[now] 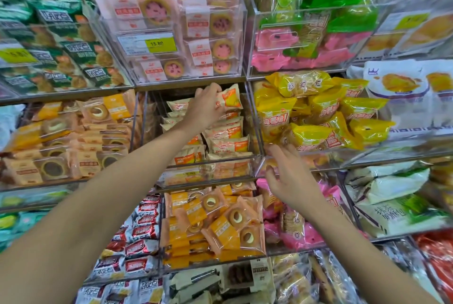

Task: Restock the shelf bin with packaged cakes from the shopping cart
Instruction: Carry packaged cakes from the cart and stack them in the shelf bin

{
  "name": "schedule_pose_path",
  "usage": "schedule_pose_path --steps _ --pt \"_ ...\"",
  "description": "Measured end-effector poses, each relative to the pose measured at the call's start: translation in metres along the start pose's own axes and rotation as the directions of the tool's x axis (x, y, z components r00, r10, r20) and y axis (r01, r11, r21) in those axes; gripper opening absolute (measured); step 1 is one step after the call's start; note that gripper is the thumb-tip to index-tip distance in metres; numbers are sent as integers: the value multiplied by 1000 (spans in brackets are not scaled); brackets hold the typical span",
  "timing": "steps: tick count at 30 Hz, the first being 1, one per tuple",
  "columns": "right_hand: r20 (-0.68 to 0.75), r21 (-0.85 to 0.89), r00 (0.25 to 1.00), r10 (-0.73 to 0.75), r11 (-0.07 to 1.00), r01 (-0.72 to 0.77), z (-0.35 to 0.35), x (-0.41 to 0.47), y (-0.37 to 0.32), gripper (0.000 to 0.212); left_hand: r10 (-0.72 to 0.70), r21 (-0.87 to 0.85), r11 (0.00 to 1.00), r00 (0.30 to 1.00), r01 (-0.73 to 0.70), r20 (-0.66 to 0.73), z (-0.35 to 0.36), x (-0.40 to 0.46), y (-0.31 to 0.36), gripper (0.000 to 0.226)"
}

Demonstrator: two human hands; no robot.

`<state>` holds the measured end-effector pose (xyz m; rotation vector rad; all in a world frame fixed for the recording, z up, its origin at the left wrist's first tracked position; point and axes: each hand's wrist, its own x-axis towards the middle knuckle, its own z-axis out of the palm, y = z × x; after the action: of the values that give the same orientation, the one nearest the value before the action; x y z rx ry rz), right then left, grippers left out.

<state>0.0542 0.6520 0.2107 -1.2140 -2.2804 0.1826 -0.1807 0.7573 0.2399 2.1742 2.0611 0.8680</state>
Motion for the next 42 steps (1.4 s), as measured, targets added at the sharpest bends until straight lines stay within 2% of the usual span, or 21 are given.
schedule_pose_path --steps 2,4,9,16,22,26,30,33,35,36,38,39,40,42 --pt "-4 -4 1000 5 1000 -5 0 0 0 31 13 133 991 998 -5 -61 13 9 2 30" --pt "-5 -1 1000 7 1000 -7 1 0 0 29 70 263 963 996 -53 -54 28 13 0 27" --pt "4 -3 1000 4 1000 -4 2 1 1 31 63 379 926 987 -3 -146 38 27 -11 21" --pt "19 8 1000 18 1000 -18 1 1 0 32 -7 290 956 991 45 -132 47 42 -6 13" --pt "20 0 999 29 1000 -29 1 0 -1 32 -89 231 967 993 104 -77 45 46 2 19" --pt "30 -11 999 29 1000 -28 2 -1 0 34 -93 133 987 996 91 8 41 40 -2 30" --pt "45 -5 999 19 1000 -18 -1 -4 -1 37 -49 46 998 988 43 146 22 18 5 51" --pt "66 -27 998 -7 1000 9 -7 -8 -3 39 -117 -54 989 954 137 277 -4 -13 25 38" --pt "86 -19 996 -31 999 33 -11 -12 -5 39 -156 -188 961 958 204 242 -24 -43 44 23" --pt "95 -1 995 -38 999 39 -14 -15 -6 39 -150 -276 942 974 193 169 -32 -64 57 17" --pt "114 57 993 -38 998 31 -20 -30 -7 41 -69 -438 897 997 55 -16 -46 -113 87 13" --pt "119 85 993 -24 996 14 -23 -42 -6 41 -26 -524 851 998 -9 -61 -50 -139 103 14" --pt "120 109 993 3 994 -16 -26 -56 -4 41 1 -599 800 998 -39 -64 -51 -165 118 16" --pt "126 144 987 99 983 -117 -31 -92 5 39 21 -682 731 1000 -4 16 -39 -210 141 19"
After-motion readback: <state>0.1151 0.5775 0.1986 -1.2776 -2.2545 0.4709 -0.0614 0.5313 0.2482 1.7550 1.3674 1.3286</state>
